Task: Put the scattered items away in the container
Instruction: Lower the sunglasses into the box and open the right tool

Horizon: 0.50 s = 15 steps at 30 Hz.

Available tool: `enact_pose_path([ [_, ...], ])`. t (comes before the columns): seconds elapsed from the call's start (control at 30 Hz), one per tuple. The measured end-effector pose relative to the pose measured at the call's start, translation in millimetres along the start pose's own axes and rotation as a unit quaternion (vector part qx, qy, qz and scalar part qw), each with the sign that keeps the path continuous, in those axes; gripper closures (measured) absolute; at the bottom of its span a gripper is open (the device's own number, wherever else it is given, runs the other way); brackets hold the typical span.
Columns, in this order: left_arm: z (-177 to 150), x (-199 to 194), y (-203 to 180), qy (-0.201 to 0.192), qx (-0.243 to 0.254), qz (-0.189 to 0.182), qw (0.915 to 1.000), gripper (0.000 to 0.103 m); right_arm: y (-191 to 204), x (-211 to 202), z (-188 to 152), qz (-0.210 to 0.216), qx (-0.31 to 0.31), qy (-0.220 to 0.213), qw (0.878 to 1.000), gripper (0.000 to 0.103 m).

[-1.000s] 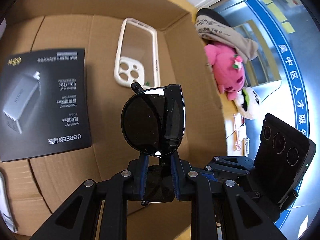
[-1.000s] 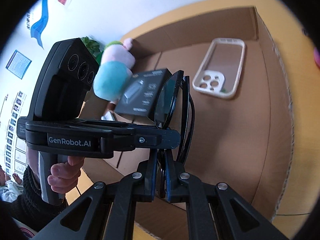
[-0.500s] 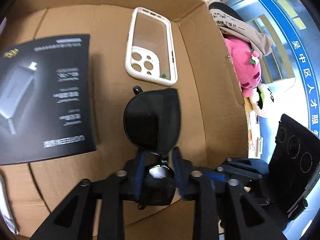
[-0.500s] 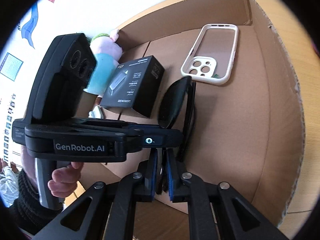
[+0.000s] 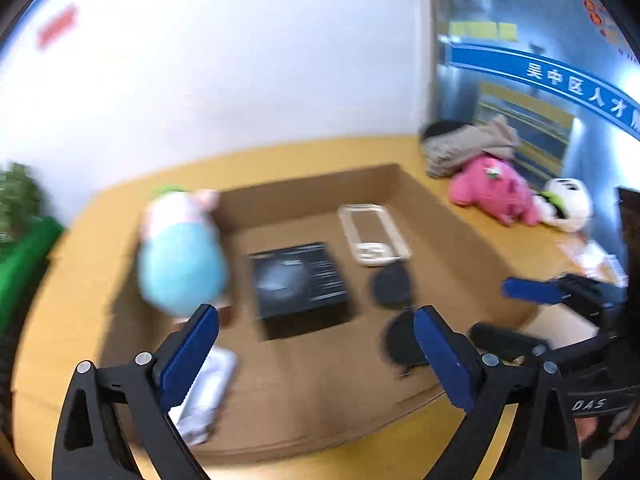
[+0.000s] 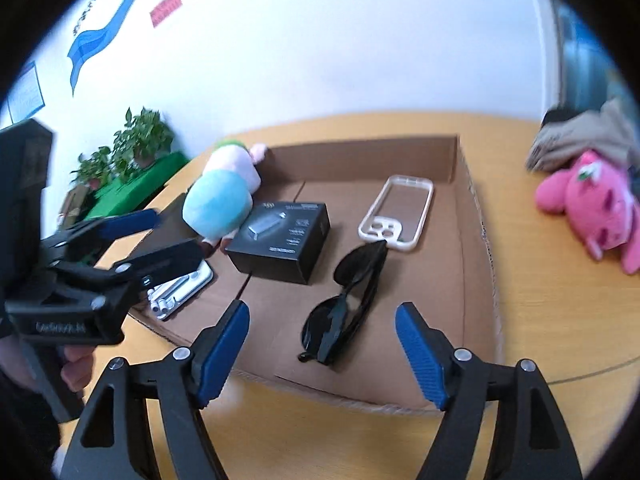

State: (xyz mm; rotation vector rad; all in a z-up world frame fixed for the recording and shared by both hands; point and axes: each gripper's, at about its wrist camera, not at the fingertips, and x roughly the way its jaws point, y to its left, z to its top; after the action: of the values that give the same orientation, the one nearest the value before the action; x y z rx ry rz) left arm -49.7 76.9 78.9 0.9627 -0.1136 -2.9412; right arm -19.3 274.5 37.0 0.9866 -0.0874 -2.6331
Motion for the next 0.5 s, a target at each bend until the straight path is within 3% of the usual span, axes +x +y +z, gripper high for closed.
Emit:
enact_pose_path([
  [0.2, -54, 10, 53, 0.002, -0.050, 0.084, 0.9952, 0.003, 23, 2, -19, -0.086, 0.006, -0.076, 0.993, 0.027],
  [0.3, -69, 17, 62, -0.009, -0.062, 0.090, 0.9939, 0.003, 16, 10, -28, -0.124, 0.007, -0.082, 0.989, 0.027],
  [0.5, -86, 18, 54, -0.053, -0.066, 0.092, 0.9922, 0.000, 11, 19, -49, -0.153, -0.007, -0.088, 0.984, 0.026],
])
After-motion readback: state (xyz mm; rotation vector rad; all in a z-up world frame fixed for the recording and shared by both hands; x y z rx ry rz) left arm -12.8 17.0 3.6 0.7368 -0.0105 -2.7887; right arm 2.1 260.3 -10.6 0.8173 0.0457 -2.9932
